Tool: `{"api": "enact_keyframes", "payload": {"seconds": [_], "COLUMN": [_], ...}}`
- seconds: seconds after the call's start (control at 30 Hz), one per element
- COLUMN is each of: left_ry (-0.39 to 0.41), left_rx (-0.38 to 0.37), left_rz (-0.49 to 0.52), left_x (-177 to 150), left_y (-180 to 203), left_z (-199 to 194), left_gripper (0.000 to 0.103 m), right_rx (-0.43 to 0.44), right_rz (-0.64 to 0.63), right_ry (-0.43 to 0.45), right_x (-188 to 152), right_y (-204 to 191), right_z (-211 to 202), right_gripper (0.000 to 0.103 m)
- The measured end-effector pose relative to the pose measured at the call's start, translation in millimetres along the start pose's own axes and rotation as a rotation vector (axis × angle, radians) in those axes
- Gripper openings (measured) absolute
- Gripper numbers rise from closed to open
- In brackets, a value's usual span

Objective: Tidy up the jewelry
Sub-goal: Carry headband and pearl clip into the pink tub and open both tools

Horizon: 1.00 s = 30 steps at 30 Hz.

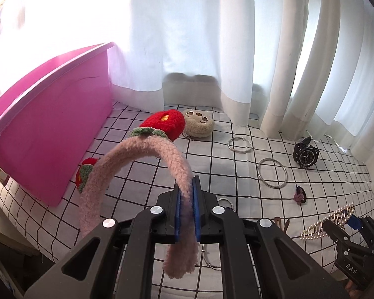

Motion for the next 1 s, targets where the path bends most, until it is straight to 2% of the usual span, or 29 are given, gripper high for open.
{"api": "enact_keyframes", "payload": {"seconds": [0.07,0.47,0.57,0.83,1.0], "left_ry": [0.010,0.050,0.074,0.166,0.224], "left_rx": [-0.005,-0.024,-0.023,-0.003,0.020], "left_rz": [0.002,-0.005,-0.006,-0.027,-0.063], "left_x": [5.3,29.4,40.7,84.2,112.5], "left_y": [3.3,15.0,16.7,13.3,-4.9], "left_z": [-8.4,-45.5,-61.3,-115.6,-148.8], "left_gripper": [0.009,0.009,0.009,0.009,0.009], "right_rx": [0.002,0.032,0.040,0.109,0.164], "right_rz": [-0.008,-0.008,-0.031,-0.102,-0.171], "right_ry": [0.003,0.038,0.057,0.136,0.205], "right_x": [4.6,30.8,47.6,106.5,153.0], "right_y": [0.5,1.8,-2.2,-27.9,-59.8], "right_z": [-2.8,-19.7,-29.1,-50.1,-61.7], "right_gripper": [0.051,0.050,0.037,0.037,0.037]}}
Point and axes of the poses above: each gripper's, at about its wrist camera, not at the fingertips, and z roughly the way its jaws point, y to its right, x to its top, the point moved 8 cm from there along z, roughly the way its jaws point, and after that the axes turned 8 degrees about -z, right-handed, at the moved point
